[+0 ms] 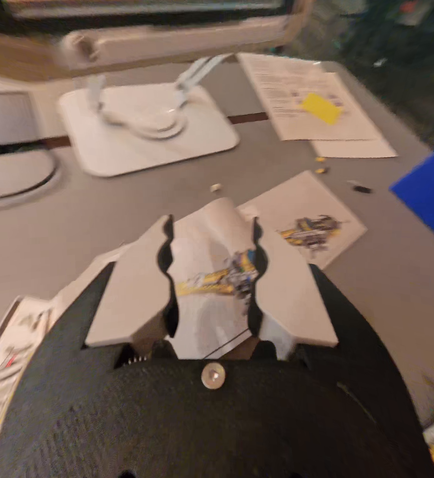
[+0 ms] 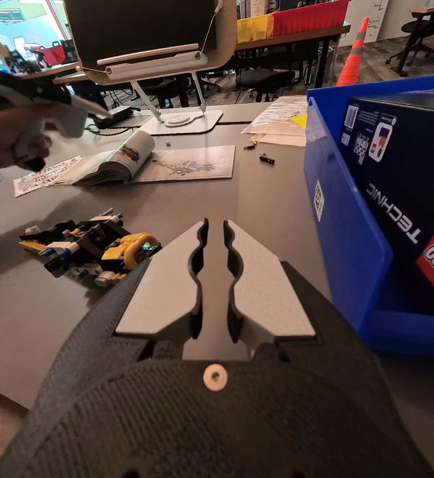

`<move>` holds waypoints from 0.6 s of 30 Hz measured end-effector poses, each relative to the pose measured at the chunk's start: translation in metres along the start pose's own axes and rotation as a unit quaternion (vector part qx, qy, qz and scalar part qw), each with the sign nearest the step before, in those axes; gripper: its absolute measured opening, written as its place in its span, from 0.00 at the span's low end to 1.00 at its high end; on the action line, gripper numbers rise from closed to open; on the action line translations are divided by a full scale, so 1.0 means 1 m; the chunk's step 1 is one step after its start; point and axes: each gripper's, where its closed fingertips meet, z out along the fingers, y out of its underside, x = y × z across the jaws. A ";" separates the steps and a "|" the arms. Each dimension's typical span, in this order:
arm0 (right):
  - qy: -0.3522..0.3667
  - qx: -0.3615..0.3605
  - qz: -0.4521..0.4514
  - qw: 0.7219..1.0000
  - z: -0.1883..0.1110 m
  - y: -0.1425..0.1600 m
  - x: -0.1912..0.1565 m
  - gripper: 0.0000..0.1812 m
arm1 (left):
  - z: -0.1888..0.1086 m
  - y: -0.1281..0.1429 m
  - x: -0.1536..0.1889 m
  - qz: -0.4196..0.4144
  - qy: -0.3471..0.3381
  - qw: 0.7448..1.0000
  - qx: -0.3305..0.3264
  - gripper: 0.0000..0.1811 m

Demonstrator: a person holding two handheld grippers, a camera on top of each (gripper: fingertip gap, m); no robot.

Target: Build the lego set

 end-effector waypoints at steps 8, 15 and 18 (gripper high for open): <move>0.002 -0.014 -0.005 1.000 0.003 0.004 -0.001 0.06 | 0.010 0.054 0.024 -0.071 0.081 0.990 -0.090 0.44; 0.003 -0.008 -0.009 1.000 0.001 0.002 -0.001 0.05 | 0.043 0.048 0.080 -0.027 0.113 0.987 -0.111 0.44; 0.003 -0.003 -0.010 1.000 0.000 0.001 -0.002 0.05 | 0.050 0.030 0.113 -0.017 0.155 0.982 -0.111 0.42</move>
